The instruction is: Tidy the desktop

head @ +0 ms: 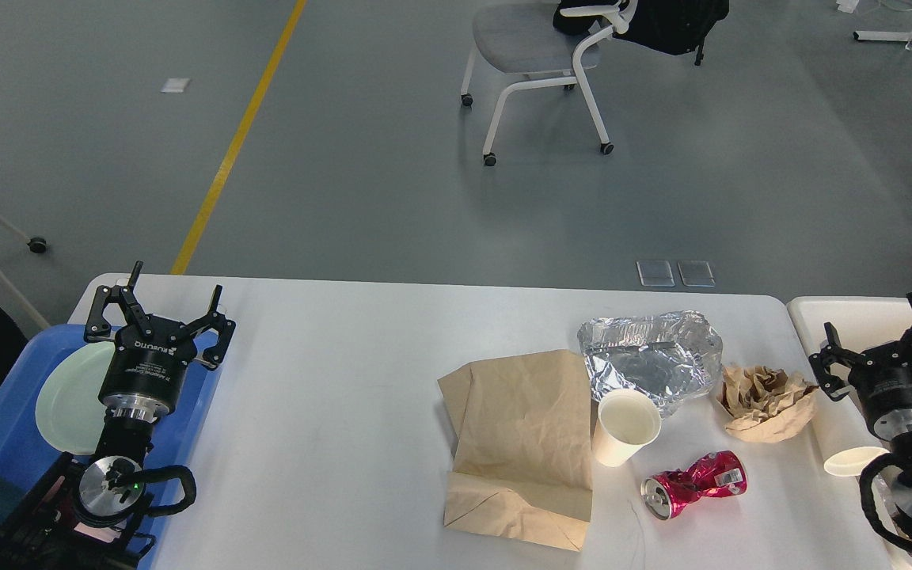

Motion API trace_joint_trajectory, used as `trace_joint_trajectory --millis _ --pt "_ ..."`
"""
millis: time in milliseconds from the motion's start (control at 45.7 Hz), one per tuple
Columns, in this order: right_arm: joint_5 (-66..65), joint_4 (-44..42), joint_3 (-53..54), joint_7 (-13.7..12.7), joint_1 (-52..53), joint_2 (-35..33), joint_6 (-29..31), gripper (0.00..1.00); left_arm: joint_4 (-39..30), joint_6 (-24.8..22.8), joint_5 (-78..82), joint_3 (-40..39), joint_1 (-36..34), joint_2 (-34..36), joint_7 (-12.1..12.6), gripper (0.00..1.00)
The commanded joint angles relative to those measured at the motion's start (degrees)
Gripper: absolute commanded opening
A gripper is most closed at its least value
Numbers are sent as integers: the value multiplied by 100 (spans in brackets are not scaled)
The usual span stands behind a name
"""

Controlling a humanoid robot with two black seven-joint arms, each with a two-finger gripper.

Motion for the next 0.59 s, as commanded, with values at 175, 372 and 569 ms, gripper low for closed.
trace_joint_trajectory --millis 175,372,569 --pt "-8 557 -210 -184 111 175 -475 100 3 0 3 0 0 0 -1 96" --pt "-122 707 -263 -220 708 658 -950 100 3 0 3 0 0 0 -1 96" --pt "-271 680 -324 -184 1025 676 -1003 100 3 0 3 0 0 0 -1 96"
